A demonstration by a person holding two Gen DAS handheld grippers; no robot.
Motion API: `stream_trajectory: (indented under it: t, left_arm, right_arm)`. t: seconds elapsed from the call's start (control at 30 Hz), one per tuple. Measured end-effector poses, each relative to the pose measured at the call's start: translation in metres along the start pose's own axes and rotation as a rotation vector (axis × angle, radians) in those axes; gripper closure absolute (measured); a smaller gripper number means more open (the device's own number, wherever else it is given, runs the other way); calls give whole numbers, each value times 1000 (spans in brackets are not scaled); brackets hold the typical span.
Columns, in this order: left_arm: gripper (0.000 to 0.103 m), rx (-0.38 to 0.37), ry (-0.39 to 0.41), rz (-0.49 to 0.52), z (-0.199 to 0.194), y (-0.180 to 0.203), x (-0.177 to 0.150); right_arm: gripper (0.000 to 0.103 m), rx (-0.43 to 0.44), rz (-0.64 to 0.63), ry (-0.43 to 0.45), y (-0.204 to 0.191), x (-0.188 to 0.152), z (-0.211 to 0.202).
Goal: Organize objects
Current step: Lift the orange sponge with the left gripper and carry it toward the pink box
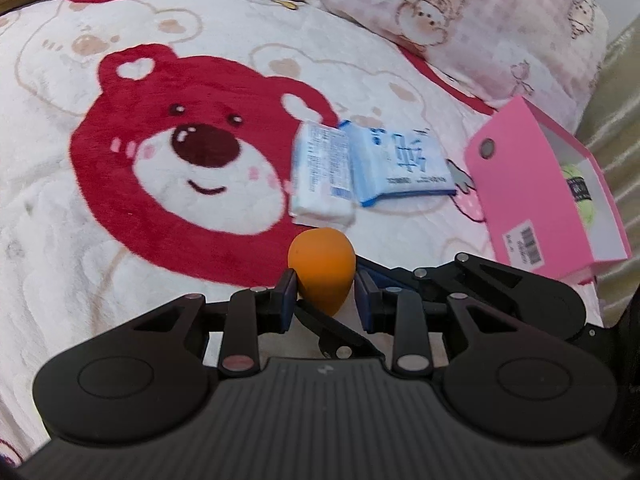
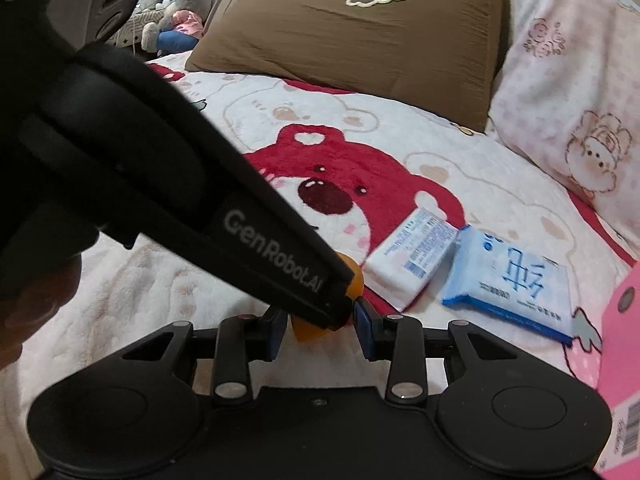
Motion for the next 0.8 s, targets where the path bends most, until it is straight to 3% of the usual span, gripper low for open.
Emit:
stream_trajectory:
  t: [0.23, 0.8]
  left_arm:
    - [74, 0, -16, 18, -11, 24, -8]
    - [72, -63, 25, 73, -76, 71, -19]
  right_arm:
    - [62, 24, 52, -35, 4, -1, -28]
    - [61, -11, 29, 11, -8, 3, -107]
Point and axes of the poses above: each gripper's, at about its wrist camera, not at the fingertips, and z roughly the way its jaws point, y to its right, x to its top, the point moved 5 cm from there along z, roughly the way its jaws point, and after that the axes turned 13 degrees about x, right-handed, at the moved point
